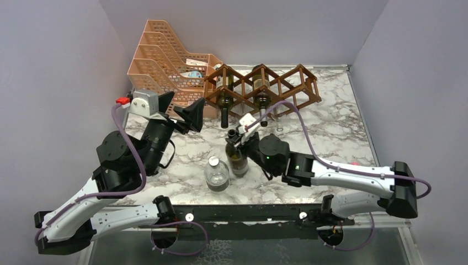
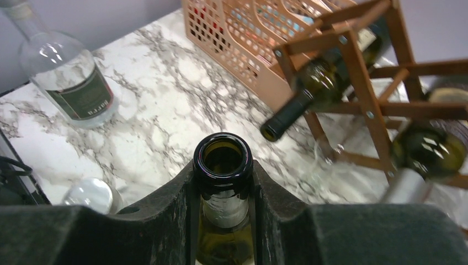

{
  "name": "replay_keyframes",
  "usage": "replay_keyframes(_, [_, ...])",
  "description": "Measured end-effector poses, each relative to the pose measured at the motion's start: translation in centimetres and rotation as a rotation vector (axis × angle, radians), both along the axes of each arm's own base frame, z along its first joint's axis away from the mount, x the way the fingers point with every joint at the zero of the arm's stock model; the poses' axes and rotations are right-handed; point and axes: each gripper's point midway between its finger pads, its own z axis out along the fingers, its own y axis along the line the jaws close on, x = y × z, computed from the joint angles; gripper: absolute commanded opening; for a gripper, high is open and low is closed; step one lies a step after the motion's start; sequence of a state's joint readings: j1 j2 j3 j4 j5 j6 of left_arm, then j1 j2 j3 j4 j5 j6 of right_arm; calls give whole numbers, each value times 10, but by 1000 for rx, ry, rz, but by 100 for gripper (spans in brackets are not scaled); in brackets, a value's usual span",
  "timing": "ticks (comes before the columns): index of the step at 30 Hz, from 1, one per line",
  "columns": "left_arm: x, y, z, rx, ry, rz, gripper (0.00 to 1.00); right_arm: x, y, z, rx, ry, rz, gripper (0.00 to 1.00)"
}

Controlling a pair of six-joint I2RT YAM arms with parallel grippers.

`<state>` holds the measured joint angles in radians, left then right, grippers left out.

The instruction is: Put the wine bottle on the wine rack

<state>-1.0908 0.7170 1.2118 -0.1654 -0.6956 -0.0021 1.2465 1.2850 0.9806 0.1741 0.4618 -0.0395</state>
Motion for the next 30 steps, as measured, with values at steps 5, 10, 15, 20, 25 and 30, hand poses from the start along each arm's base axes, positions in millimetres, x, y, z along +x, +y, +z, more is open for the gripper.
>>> replay_keyframes(5, [3, -16, -23, 27, 32, -35, 99, -5, -48, -8, 14, 46, -91, 11])
replay_keyframes(10, [8, -35, -52, 75, 77, -64, 99, -10, -74, -10, 56, 86, -142, 32])
replay_keyframes(15, [11, -52, -79, 119, 119, -94, 99, -15, -85, -15, 76, 151, -167, 52])
replay_keyframes(20, [13, -63, -99, 158, 145, -117, 99, -20, -89, -28, 22, 239, -194, 55])
replay_keyframes(25, [14, -65, -114, 190, 161, -118, 99, -23, -91, -22, 8, 300, -219, 55])
replay_keyframes(30, [15, -67, -134, 225, 184, -111, 99, -26, -94, -29, -23, 317, -219, 55])
